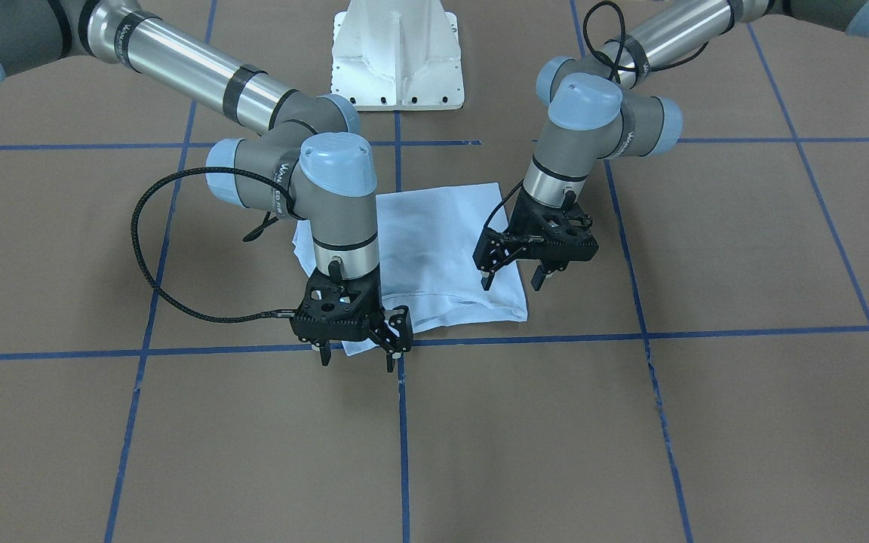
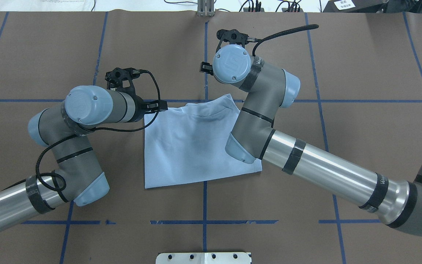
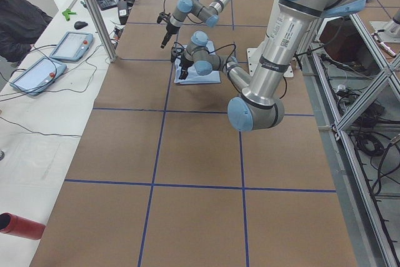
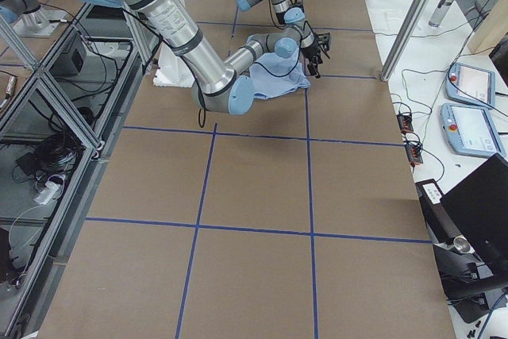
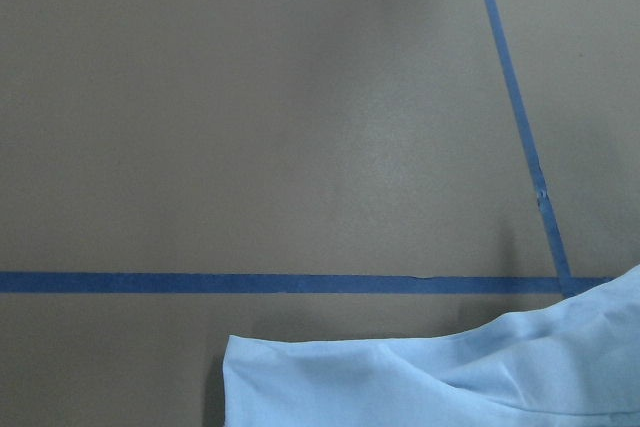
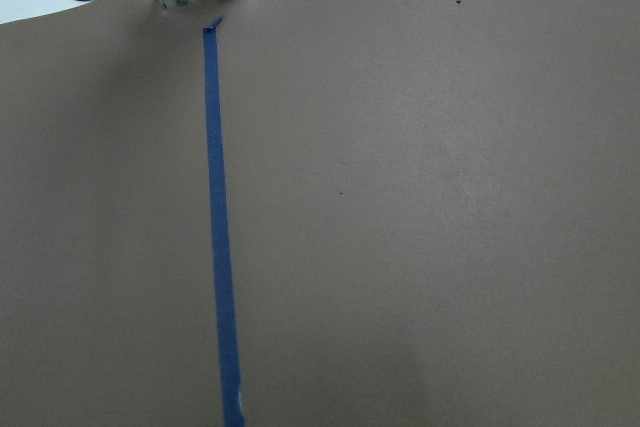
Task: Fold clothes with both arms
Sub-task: 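Open both grippers and raise them above the folded shirt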
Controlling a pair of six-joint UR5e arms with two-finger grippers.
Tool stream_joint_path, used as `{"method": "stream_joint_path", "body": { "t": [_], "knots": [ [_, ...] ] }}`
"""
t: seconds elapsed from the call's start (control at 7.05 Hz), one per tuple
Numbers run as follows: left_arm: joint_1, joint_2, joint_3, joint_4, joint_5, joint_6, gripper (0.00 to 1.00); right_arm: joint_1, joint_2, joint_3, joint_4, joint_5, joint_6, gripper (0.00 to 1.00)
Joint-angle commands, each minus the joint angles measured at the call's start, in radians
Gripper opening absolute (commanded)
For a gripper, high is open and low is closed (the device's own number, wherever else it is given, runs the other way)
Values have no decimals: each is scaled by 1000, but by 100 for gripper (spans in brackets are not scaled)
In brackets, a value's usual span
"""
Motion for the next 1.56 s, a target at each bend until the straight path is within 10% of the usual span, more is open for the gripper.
{"method": "stream_joint_path", "body": {
  "t": [0.0,0.57,0.71,1.42],
  "knots": [
    [7,-47,51,0,1,-132,52,-1,-17,12,2,3,0,100],
    [8,-55,81,5,3,-162,51,-2,-19,12,3,1,1,100],
    [8,-55,81,5,1,-160,1,-2,-19,14,3,1,1,100],
    [-35,-56,116,5,39,-87,0,-4,-28,22,5,-4,1,100]
  ]
}}
